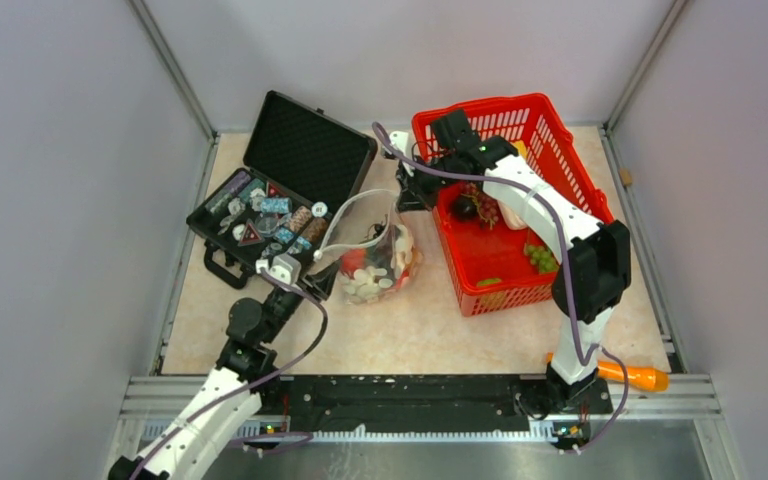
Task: Place the food in the zip-top bag and seal the zipper
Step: Adjust the zipper food storage bag at the center of the board.
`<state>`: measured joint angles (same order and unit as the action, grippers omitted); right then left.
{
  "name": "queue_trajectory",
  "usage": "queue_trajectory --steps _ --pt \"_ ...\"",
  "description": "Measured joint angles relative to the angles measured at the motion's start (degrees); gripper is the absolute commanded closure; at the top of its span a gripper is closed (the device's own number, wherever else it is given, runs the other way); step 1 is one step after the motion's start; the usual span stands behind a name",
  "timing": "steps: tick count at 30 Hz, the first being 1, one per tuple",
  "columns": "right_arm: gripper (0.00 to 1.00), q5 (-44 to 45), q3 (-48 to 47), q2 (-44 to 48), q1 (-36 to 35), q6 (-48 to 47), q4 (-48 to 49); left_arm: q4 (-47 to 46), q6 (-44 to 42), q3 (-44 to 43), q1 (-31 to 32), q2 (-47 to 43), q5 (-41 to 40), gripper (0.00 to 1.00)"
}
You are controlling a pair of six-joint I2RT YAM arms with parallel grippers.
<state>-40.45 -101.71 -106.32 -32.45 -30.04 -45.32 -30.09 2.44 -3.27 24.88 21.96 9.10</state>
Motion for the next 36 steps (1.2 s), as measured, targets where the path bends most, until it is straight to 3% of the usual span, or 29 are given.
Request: queue_trajectory --steps 5,12,14,18,19,21,24,31,36 --pt "1.00 -0.1 0.0 0.0 0.0 0.0 -0.1 -3.7 1.3 -0.3 -1.2 4.2 7.1 0.58" --pt "1.00 -0.2 0.0 0.0 0.0 0.0 -0.2 -9.4 2.0 -0.3 -2.6 9.8 12.4 1.00" --pt "0.95 -0.2 0.0 0.0 0.0 0.0 -0.2 -9.8 2.1 -0.3 -2.8 10.6 13.0 1.00" --pt "0.72 -0.4 0.0 0.0 0.0 1.2 0.0 -9.7 2.1 -0.3 -3.1 9.6 12.4 1.00" --pt "0.53 -0.5 0.0 0.1 0.0 1.7 0.2 -9.5 2.0 -0.3 -3.1 8.8 12.0 1.00" --pt "0.40 -0.9 0.0 0.2 0.0 3.0 1.3 -8.1 1.9 -0.3 -3.1 6.3 11.1 1.00" --pt "0.35 0.3 0.0 1.2 0.1 4.5 3.0 -5.7 1.6 -0.5 -3.1 3.2 10.5 1.00" --pt "0.32 2.9 2.6 9.4 0.0 4.5 7.8 -2.2 0.5 -2.3 -3.1 2.2 11.6 1.00" --pt "0.36 2.9 8.6 17.9 -8.1 -3.1 11.2 -1.1 -0.2 -3.4 -3.1 3.4 13.0 1.00"
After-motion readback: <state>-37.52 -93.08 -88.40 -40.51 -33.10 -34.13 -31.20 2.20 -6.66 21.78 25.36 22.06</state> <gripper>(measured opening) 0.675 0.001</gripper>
